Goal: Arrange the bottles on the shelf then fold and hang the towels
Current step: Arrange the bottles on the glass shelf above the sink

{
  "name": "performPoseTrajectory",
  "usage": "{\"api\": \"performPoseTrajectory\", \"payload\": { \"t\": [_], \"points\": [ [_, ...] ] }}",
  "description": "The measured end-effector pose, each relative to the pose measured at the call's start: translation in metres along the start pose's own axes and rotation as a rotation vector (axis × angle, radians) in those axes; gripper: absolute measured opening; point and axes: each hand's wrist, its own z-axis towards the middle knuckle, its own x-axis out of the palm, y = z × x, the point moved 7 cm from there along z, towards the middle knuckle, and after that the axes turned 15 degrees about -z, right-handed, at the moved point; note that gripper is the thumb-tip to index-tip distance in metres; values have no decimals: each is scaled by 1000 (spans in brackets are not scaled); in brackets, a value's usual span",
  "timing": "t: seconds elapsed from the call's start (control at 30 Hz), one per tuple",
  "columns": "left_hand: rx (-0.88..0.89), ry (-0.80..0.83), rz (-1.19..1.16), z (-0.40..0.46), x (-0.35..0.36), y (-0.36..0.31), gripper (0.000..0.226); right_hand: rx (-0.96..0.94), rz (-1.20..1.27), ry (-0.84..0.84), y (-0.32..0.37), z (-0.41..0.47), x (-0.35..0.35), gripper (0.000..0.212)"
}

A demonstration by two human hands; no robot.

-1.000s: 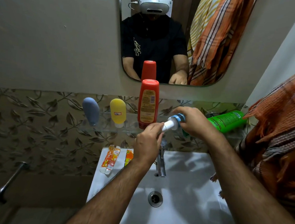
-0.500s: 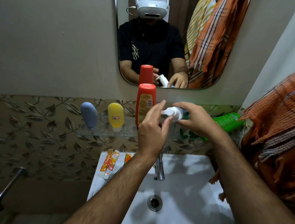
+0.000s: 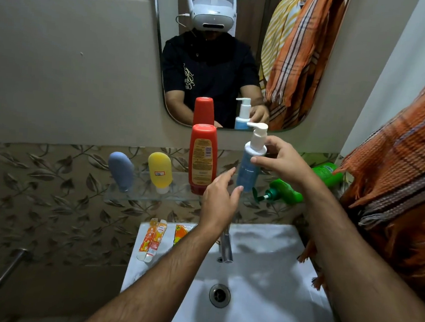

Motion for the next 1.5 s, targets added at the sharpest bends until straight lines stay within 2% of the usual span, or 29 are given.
{"api": "performPoseTrajectory", "payload": {
  "t": [0.23, 0.4, 0.67, 0.9, 1.1, 1.5],
  "points": [
    [-28, -8, -15, 1, 11, 1, 62, -9, 61, 18, 5, -5, 8, 42],
    [-62, -46, -18, 2, 14, 6, 65, -31, -25, 37, 1, -10, 7, 59],
    [-56, -72, -3, 2, 16, 9, 59, 13, -274, 37, -17, -7, 14, 48],
    [-7, -141, -23, -7, 11, 10, 51, 18, -241, 92, -13, -9, 22, 57],
    [-13, -164, -42, -8, 7, 12, 49, 17, -252, 70, -8, -11, 26, 58],
    [-15, -148, -39, -10, 7, 15, 51, 39, -264, 76, -6, -14, 26, 59]
  ]
}}
